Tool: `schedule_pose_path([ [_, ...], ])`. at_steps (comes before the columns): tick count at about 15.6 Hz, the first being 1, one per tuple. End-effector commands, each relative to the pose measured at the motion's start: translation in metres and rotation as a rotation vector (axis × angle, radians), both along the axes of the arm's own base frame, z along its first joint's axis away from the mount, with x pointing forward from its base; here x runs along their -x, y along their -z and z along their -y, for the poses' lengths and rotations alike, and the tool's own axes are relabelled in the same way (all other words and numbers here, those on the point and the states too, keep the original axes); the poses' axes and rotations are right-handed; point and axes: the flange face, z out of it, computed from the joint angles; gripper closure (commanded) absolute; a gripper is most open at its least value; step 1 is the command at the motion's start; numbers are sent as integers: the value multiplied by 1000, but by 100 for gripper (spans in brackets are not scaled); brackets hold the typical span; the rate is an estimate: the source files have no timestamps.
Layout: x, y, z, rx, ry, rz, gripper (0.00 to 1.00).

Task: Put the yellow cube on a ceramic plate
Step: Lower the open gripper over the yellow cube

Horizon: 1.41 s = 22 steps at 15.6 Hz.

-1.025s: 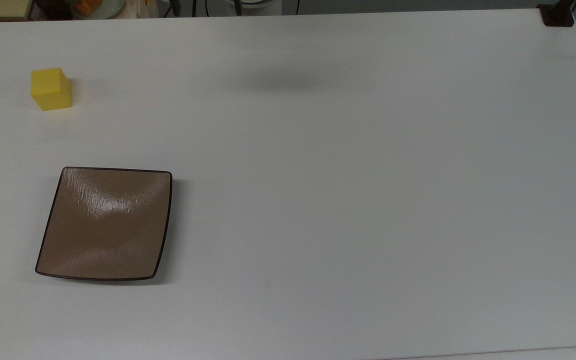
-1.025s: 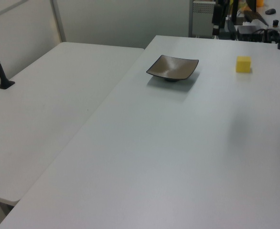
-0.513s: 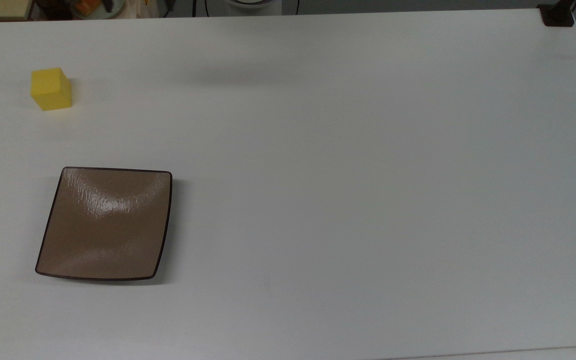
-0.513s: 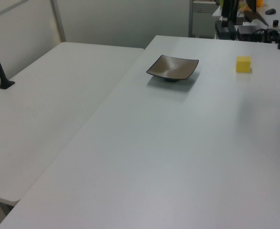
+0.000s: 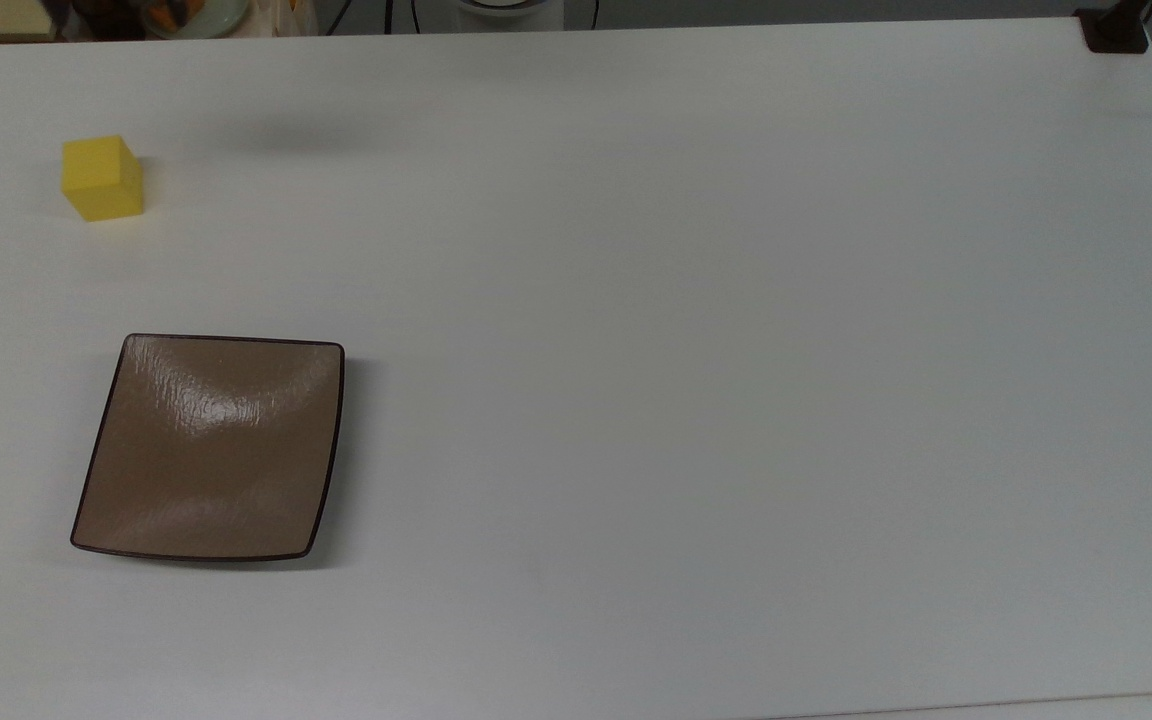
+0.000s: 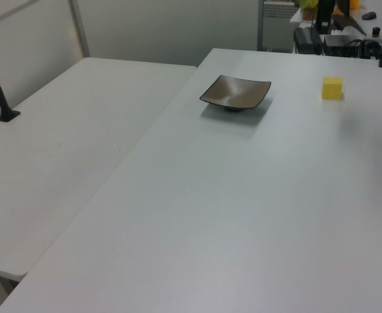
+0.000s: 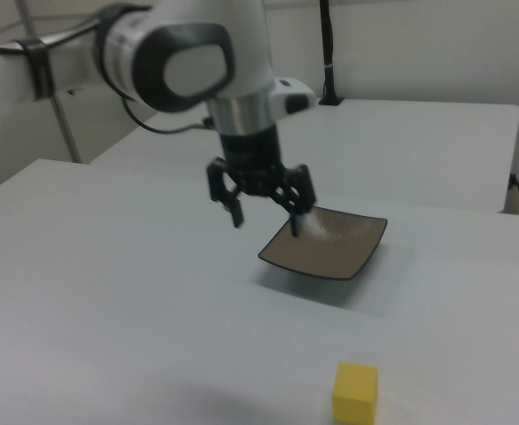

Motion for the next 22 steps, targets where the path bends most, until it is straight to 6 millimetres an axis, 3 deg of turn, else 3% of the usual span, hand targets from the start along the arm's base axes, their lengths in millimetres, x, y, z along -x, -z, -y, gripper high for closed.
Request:
schedule_pose_path([
  [1, -8, 37, 46, 15, -34, -4, 0],
  [4, -6, 63, 74, 19, -14, 5, 0],
  [7, 2, 87, 87, 12, -34, -17, 0],
  [13, -3, 130, 102, 0, -38, -36, 0],
  [20, 9, 183, 107, 47, -64, -72, 0],
  [22, 11, 189, 109, 67, -74, -76, 0],
])
